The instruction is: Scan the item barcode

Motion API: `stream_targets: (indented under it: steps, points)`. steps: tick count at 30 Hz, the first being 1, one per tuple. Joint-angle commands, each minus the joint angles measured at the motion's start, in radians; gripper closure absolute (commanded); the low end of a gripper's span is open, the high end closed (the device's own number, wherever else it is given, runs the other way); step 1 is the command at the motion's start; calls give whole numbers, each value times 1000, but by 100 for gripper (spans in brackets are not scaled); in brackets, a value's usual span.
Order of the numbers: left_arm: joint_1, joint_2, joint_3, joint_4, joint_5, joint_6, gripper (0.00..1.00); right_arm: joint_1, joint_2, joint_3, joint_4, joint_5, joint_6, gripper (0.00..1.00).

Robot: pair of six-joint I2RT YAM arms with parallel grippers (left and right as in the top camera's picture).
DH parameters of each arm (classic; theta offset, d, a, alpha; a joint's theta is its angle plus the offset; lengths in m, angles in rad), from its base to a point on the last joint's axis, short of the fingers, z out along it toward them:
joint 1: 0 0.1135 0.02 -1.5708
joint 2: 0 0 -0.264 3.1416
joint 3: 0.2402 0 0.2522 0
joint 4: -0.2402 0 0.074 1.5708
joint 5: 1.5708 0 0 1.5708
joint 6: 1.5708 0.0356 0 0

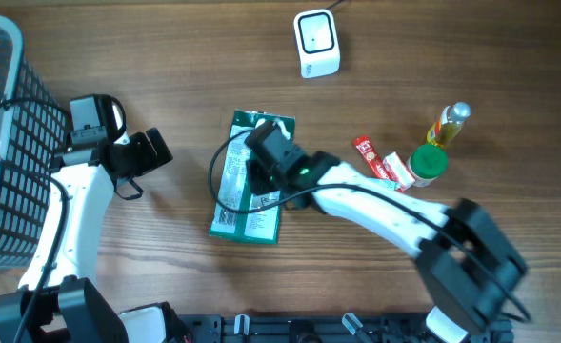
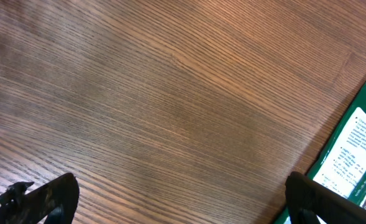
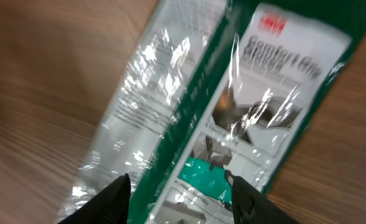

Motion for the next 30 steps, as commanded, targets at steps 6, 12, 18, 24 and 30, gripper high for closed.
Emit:
stream_targets:
  steps: [6, 12, 18, 24, 30]
  points:
    - [-3, 2, -4, 0, 8, 20, 0, -8, -80, -12, -79, -68, 162, 49]
    - [-3, 2, -4, 0, 8, 20, 0, 44, 1, -81, 37, -93, 328, 96]
    - [-3, 2, -4, 0, 8, 20, 0, 80, 124, -80, 42, -116, 375, 96]
    - [-3, 2, -4, 0, 8, 20, 0, 37, 125, -41, -127, -96, 368, 96]
    - [-3, 2, -4, 0, 8, 20, 0, -7, 118, 59, -309, -87, 113, 86]
